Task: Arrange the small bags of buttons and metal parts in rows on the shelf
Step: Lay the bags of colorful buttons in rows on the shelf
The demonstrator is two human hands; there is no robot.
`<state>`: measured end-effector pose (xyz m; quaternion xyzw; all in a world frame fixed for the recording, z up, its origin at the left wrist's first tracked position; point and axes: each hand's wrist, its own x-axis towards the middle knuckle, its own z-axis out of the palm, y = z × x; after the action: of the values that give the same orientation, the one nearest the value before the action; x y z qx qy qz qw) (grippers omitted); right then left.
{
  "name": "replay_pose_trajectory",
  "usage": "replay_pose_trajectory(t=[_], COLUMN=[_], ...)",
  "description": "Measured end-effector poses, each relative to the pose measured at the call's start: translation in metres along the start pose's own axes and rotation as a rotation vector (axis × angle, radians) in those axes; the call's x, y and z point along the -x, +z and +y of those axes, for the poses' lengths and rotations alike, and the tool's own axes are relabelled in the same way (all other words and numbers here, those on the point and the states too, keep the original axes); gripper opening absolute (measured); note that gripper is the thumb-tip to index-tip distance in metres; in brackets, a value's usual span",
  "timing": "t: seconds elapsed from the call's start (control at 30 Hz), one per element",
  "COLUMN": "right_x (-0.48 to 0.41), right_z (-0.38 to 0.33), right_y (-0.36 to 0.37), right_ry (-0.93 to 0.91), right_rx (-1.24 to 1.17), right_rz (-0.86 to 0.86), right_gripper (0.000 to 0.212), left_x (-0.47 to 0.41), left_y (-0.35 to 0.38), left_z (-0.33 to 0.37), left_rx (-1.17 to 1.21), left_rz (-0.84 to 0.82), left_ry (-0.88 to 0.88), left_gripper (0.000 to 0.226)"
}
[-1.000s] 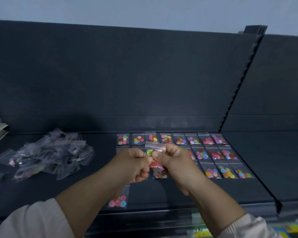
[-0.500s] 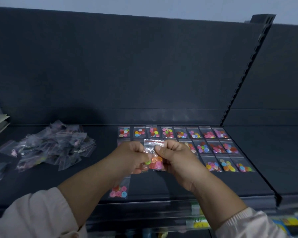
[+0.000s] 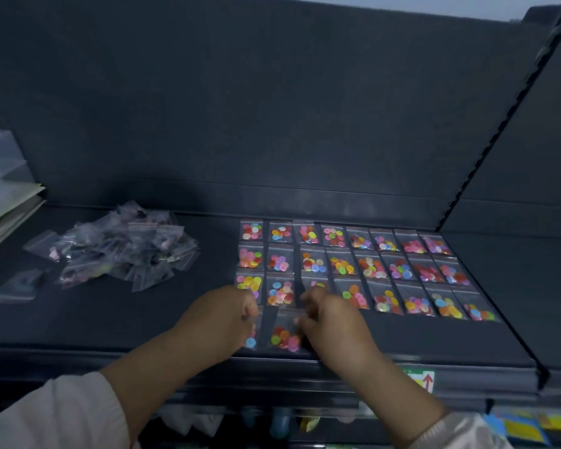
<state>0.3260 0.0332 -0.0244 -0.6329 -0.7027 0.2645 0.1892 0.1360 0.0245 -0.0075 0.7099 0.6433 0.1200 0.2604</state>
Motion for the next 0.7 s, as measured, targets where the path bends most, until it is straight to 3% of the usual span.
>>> replay_pose_trajectory(t=[0.03, 0.1, 0.23, 0.53, 0.7], right_x=[0.002, 0.004, 0.003, -0.001, -0.006], right_z=[0.001, 0.001, 0.003, 0.005, 0.002], right_y=[0.000, 0.001, 0.011, 0.011, 0.005], right_ry=[-0.087, -0.237, -0.358, -0.412, -0.374], right_rx=[0.145, 0.187, 0.107, 0.077, 0.037], right_rz=[0.056, 0.125, 0.009, -0.149, -0.148], right_gripper=[0.025, 0.023, 0.010, 0.011, 0.011], left_x=[0.000, 0.001, 0.000, -0.001, -0.001], left_y=[0.001, 0.003, 0.006, 0.011, 0.005], left_z=[-0.002, -0.006, -0.009, -0.017, -0.019], left_rx=[-0.024, -0.049, -0.079, -0.050, -0.014], left_rz=[0.013, 0.026, 0.023, 0.054, 0.061], left_ry=[0.010, 0.022, 0.055, 0.113, 0.135], left_gripper=[0.011, 0.012, 0.009, 0.008, 0.010])
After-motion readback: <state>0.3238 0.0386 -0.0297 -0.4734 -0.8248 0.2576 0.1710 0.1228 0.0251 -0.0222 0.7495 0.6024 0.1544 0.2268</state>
